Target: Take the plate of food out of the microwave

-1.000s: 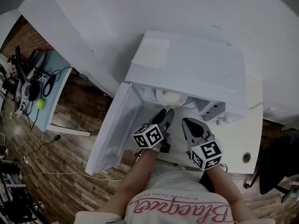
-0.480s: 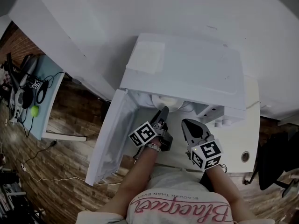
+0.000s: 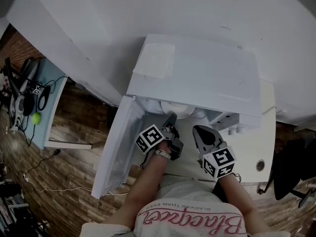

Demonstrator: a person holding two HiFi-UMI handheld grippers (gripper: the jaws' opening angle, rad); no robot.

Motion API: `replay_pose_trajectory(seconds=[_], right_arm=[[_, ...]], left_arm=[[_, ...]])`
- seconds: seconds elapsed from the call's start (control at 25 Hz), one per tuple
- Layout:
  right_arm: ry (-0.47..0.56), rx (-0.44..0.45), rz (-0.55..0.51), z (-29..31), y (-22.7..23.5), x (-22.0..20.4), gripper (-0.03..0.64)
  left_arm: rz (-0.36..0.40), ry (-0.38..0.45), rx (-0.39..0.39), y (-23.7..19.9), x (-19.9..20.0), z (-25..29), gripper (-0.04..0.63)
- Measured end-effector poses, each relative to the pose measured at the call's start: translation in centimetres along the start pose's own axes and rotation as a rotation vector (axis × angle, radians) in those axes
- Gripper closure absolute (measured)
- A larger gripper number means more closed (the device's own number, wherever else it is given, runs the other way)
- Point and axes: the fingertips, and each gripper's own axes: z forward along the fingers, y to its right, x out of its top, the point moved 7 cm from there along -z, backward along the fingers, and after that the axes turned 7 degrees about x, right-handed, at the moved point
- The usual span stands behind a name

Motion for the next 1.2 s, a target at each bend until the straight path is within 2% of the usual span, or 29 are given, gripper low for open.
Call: replay_pose_trajectory(seconds=[0.2,0.44,1.2], right_arm=[[-0.004,0.011,-0.007,-0.1,-0.3,0.0,0.606],[0.001,0.024,-0.019,-0.6,-0.4,0.0,0.606],[0.005,0.056,-0.046,-3.4,-1.1,-0.6,0.606]], left_arm=[[-0.085,-0.04,0.049,0.4,-0.1,-0.1,0.557],[-0.175,-0.006,0.017,0.4,-0.5,-0.4,0.578],[-0.191,0.072,-0.053,0.2,-2.7,-2.6,0.581]])
